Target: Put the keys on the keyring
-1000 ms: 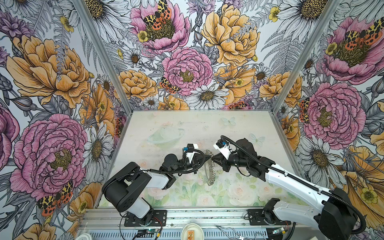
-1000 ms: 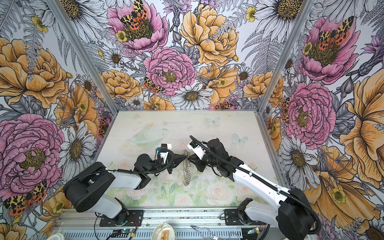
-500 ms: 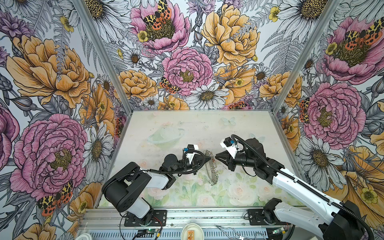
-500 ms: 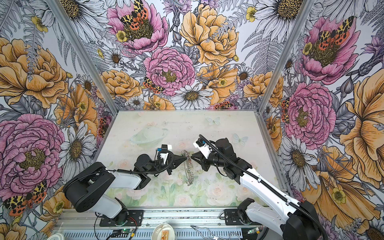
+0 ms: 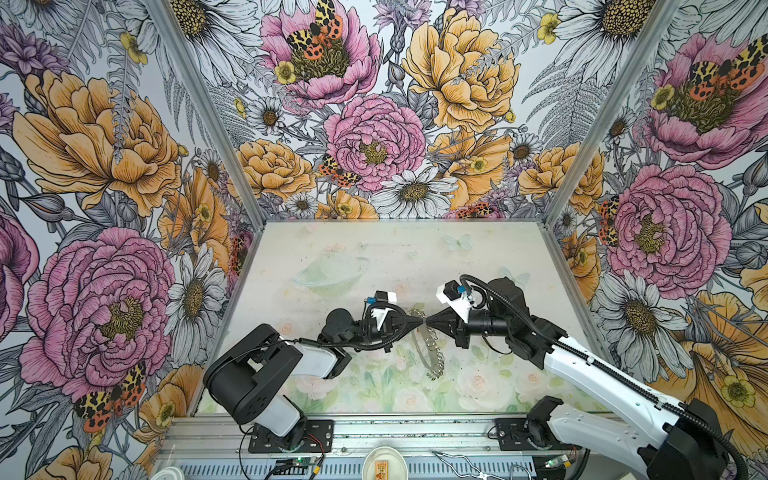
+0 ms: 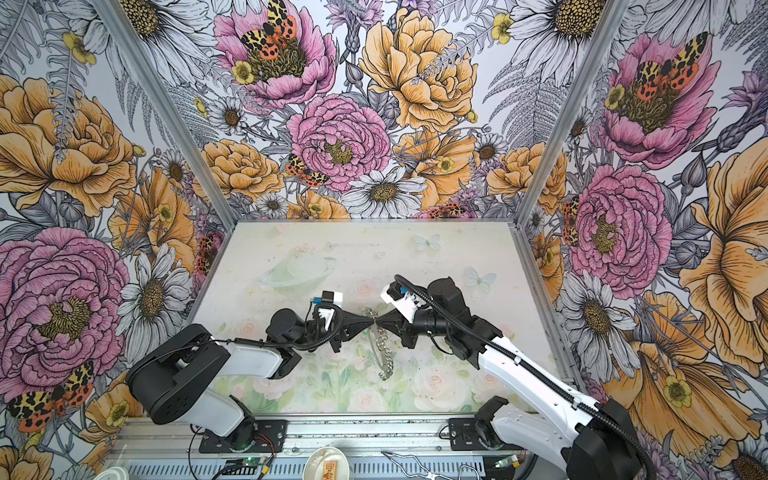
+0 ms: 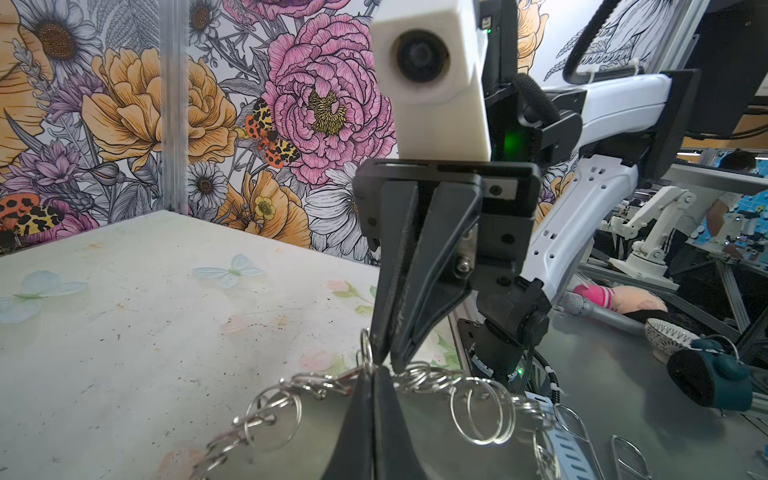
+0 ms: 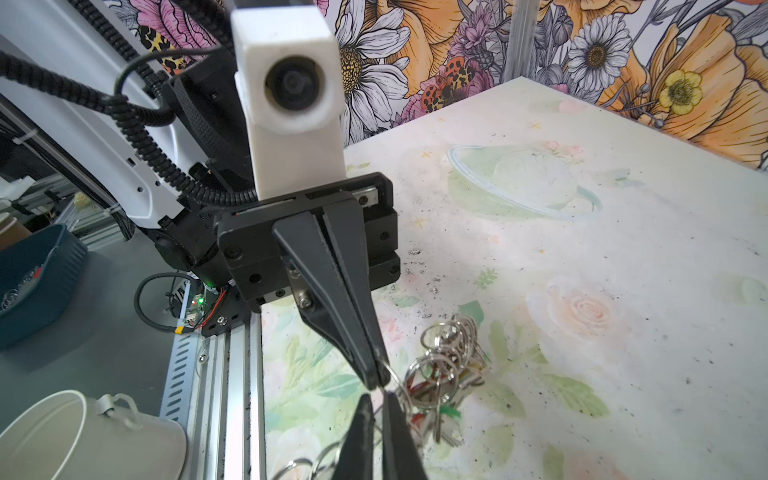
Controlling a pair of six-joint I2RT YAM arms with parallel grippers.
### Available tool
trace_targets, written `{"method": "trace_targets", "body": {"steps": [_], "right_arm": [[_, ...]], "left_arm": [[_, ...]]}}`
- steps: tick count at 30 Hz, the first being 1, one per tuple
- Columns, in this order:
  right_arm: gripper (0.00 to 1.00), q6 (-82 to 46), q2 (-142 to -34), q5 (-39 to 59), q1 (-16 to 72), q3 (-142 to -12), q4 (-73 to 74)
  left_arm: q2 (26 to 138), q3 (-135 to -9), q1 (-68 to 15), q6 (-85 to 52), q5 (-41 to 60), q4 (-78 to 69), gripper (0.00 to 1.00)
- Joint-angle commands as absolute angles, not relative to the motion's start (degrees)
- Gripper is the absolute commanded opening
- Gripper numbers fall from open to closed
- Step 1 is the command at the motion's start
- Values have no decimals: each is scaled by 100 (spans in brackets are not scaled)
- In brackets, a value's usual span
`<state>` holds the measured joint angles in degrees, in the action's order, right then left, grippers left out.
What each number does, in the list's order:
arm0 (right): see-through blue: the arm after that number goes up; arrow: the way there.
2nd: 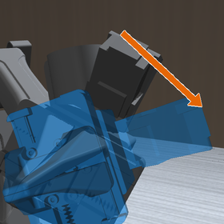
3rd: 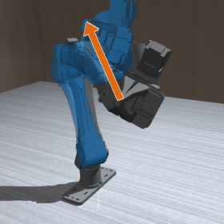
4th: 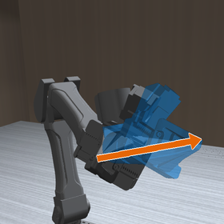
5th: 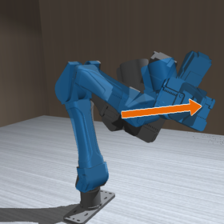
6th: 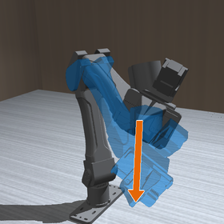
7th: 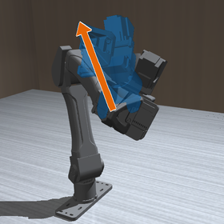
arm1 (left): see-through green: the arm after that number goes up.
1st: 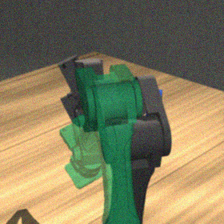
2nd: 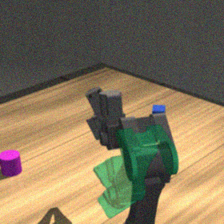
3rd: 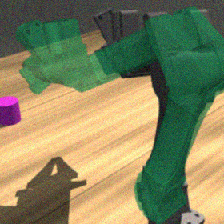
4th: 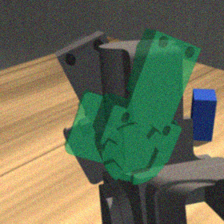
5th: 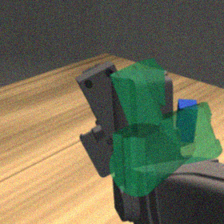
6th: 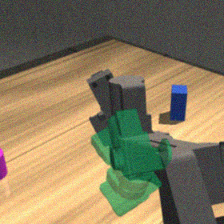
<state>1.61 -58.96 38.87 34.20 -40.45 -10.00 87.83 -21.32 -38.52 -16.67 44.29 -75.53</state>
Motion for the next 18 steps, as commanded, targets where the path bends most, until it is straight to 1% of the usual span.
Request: {"method": "trace_targets", "body": {"steps": [1,2,7,8,12,15,18], "right_arm": [[2,216,-5916,4026,3437,-4220,-928],[0,214,-5915,4063,3437,-4221,-931],[0,211,-5916,4019,3437,-4238,-940],[1,200,-5880,3986,3444,-4237,-937],[13,180,-5632,3801,3356,-4195,-949],[16,176,-5555,3741,3312,-4192,-961],[18,166,-5636,3774,3296,-4207,-957]], "left_arm": [[8736,-2206,-3788,-1767,4624,-7988,0],[8744,-2206,-3780,-1767,4631,-7989,0],[8737,-2197,-3765,-1763,4674,-7988,0],[8726,-2193,-3746,-1758,4670,-7984,0],[8687,-2146,-3660,-1774,4726,-7989,0],[8673,-2136,-3606,-1807,4829,-7973,0],[8660,-2142,-3605,-1826,4916,-7966,0]]}}
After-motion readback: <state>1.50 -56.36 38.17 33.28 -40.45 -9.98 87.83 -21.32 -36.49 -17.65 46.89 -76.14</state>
